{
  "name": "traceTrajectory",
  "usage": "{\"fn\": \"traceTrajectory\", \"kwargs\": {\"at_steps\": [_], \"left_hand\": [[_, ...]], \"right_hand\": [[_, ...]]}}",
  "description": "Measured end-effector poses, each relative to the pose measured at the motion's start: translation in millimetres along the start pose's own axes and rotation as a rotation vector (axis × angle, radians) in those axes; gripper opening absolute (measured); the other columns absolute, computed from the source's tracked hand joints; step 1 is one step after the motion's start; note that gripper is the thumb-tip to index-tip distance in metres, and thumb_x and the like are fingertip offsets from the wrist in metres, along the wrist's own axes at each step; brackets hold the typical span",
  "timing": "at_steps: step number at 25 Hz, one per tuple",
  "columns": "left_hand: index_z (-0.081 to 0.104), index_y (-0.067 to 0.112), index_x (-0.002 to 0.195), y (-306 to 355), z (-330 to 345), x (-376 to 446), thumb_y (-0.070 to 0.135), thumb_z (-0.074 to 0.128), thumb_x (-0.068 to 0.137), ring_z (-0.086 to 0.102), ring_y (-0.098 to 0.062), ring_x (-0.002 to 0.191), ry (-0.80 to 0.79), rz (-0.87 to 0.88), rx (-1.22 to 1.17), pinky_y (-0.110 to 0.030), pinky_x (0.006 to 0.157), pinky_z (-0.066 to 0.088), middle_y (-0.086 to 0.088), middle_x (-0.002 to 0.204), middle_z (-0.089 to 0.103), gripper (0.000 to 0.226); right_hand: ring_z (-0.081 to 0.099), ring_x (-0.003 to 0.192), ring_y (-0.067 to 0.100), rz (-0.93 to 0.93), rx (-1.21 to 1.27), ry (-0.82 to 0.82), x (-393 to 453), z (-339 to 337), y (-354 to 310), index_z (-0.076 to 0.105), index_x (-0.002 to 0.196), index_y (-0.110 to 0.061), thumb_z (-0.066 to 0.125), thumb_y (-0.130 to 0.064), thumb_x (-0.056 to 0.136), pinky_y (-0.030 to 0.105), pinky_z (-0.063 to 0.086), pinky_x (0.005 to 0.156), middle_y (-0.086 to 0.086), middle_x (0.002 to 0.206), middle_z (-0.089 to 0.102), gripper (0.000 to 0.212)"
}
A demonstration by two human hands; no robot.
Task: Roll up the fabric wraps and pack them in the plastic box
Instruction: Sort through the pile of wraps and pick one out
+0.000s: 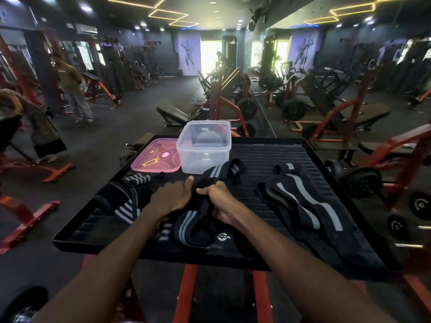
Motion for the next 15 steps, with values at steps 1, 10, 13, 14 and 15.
{"fn": "traceTrajectory", "kwargs": {"at_steps": [1,10,13,14,15], "left_hand": [[0.059,0.015,0.129,-7.8,-3.3,-0.4,0.068,0.005,0.094,0.054,-0.043,0.124,-0.017,-0.027,0.028,-0.051,0.105,0.04,-0.024,0.136,0.057,0.083],[0.066,0.007,0.119,-67.4,-36.5,1.1,0.067,0.011,0.097,0.069,-0.036,0.102,-0.166,-0.251,-0.319,-0.04,0.089,0.051,-0.023,0.115,0.071,0.085],[0.067,0.006,0.088,-65.8,-44.0,-0.1,0.072,0.025,0.093,0.07,-0.032,0.058,-0.185,-0.325,-0.571,-0.032,0.057,0.051,-0.015,0.073,0.074,0.078],[0.066,0.006,0.08,-61.1,-44.5,0.0,0.066,0.034,0.094,0.068,-0.03,0.056,-0.103,-0.29,-0.488,-0.03,0.055,0.049,-0.014,0.072,0.073,0.069],[0.064,0.007,0.075,-52.2,-45.7,-0.4,0.057,0.042,0.094,0.067,-0.029,0.062,0.023,-0.227,-0.342,-0.03,0.059,0.049,-0.015,0.078,0.073,0.057]], "right_hand": [[0.072,0.096,0.041,0.011,-0.019,-0.043,-1.8,3.7,-0.3,0.055,0.125,0.003,0.066,0.0,0.08,0.06,0.058,0.082,0.029,0.112,0.07,0.046],[0.068,0.093,0.021,-0.101,-0.13,-0.378,-1.2,41.7,-17.2,0.064,0.107,-0.017,0.055,0.014,0.09,0.045,0.053,0.098,0.005,0.098,0.071,0.036],[0.069,0.098,0.023,-0.116,-0.266,-0.273,13.0,39.7,-6.1,0.063,0.115,-0.012,0.066,0.009,0.086,0.043,0.056,0.094,0.007,0.103,0.072,0.036],[0.069,0.1,0.024,-0.103,-0.316,-0.198,15.4,37.8,-0.3,0.061,0.117,-0.009,0.073,0.003,0.083,0.042,0.058,0.092,0.008,0.106,0.072,0.038],[0.069,0.103,0.024,-0.099,-0.365,-0.109,14.8,35.7,1.9,0.057,0.12,-0.008,0.081,-0.007,0.078,0.042,0.058,0.091,0.009,0.11,0.07,0.048]]}}
Point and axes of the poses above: each hand's wrist, its own x-axis towards the middle knuckle, its own z-axis out of the palm, y = z × x, the point moved 2 cm from there along x, towards the middle knuckle
